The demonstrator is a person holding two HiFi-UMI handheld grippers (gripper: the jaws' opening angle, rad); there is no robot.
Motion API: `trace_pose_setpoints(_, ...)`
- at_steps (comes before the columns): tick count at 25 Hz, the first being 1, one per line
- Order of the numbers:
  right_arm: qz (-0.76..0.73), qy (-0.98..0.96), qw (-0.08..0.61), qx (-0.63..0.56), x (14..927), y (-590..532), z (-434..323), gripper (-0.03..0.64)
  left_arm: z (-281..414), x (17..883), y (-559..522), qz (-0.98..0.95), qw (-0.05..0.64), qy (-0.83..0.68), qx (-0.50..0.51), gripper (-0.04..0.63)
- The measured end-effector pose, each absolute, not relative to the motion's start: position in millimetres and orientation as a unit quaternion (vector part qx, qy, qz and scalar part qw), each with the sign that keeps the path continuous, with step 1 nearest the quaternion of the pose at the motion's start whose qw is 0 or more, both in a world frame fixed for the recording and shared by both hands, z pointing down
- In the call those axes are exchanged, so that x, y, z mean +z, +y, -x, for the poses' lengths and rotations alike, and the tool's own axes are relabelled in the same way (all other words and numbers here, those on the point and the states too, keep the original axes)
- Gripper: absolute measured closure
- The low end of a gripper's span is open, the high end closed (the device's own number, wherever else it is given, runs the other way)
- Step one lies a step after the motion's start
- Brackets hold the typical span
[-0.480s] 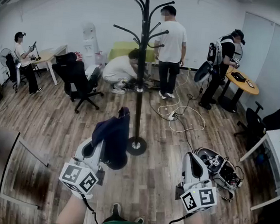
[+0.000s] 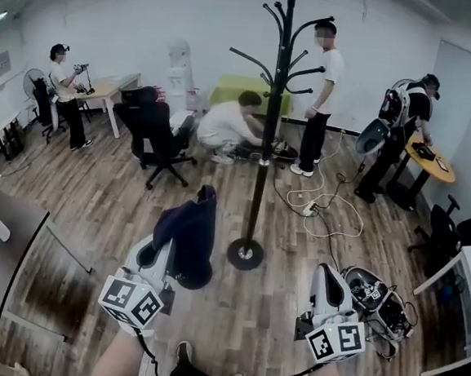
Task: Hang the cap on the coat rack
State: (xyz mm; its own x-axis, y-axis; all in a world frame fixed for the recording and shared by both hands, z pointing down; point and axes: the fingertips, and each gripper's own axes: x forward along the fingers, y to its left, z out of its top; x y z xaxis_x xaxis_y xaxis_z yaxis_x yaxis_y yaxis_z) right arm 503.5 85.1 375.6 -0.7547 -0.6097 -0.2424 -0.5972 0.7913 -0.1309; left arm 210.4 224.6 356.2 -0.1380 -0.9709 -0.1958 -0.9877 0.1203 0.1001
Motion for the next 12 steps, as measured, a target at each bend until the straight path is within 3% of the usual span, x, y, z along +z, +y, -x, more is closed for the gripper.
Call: trace_pose_setpoints(12,0.326,0.936,0.131,0.01,348,90,-341,0.614,-56,345,235,0.661,0.059,0.739,0.117,0.572)
